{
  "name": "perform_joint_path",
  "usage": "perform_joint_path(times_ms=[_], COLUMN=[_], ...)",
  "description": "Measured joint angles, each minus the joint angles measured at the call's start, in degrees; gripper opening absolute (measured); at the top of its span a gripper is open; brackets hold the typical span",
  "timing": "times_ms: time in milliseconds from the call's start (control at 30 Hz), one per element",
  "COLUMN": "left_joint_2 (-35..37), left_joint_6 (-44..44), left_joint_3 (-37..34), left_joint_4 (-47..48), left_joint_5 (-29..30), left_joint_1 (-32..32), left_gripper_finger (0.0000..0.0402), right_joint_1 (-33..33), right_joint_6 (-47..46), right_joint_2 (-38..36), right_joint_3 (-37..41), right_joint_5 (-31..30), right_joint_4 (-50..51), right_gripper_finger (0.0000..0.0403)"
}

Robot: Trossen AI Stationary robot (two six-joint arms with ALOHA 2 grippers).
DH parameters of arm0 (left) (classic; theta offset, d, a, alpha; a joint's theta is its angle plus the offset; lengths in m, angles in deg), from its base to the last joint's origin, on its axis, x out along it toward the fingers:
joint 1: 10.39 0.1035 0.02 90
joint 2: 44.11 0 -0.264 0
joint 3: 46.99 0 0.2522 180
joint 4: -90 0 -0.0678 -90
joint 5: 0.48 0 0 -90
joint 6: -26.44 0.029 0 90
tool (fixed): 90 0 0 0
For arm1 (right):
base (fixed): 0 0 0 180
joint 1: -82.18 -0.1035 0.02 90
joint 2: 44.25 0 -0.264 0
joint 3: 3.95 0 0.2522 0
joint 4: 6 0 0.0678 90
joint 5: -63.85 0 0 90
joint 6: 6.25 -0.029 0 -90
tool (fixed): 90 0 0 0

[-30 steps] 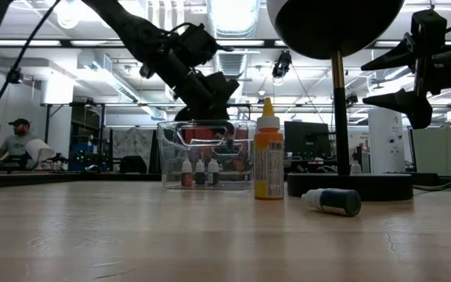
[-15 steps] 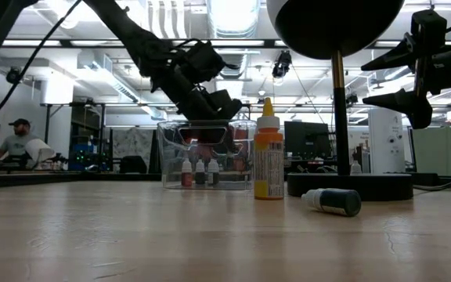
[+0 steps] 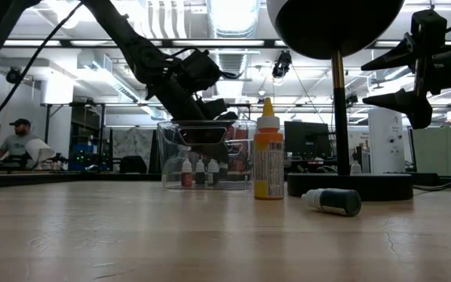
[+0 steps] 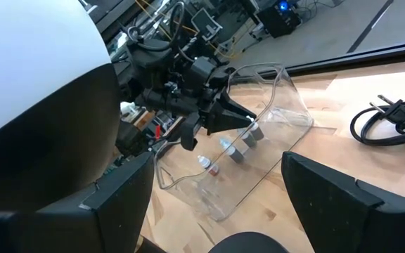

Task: Pick & Place food coloring
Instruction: Put the small red food coloring bottle into the transparent bin

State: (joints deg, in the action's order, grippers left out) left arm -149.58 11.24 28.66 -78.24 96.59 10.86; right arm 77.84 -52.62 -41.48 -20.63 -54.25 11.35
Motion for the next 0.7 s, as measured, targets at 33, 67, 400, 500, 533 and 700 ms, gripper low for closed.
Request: perform_joint_path(times_ms=[33,67,400,500,533,700], left_joint_2=[0.0,0.0,0.0,0.0,0.0,0.0], left_joint_6=[0.2,0.2,0.1,0.1,0.1,-0.8], left_joint_3=[0.0,0.0,0.0,0.0,0.0,0.0], left_joint_4=[0.0,-0.1,-0.1,-0.1,-0.1,-0.2], left_joint_5=[0.0,0.0,0.0,0.0,0.0,-0.4], left_joint_1=[0.0,0.0,0.0,0.0,0.0,0.0], left_gripper_finger=[0.0039,0.0039,0.0039,0.0039,0.0039,0.0039], right_joint_1=[0.0,0.0,0.0,0.0,0.0,0.0], right_joint_6=[0.0,0.0,0.0,0.0,0.0,0.0], right_joint_2=[0.0,0.0,0.0,0.0,0.0,0.0], right_joint_3=[0.0,0.0,0.0,0.0,0.0,0.0], right_joint_5=[0.0,0.0,0.0,0.0,0.0,0.0], right_joint_4=[0.0,0.0,0.0,0.0,0.0,0.0], right_gripper_finger=[0.0302,0.0302,0.0302,0.0302,0.0302,0.0302])
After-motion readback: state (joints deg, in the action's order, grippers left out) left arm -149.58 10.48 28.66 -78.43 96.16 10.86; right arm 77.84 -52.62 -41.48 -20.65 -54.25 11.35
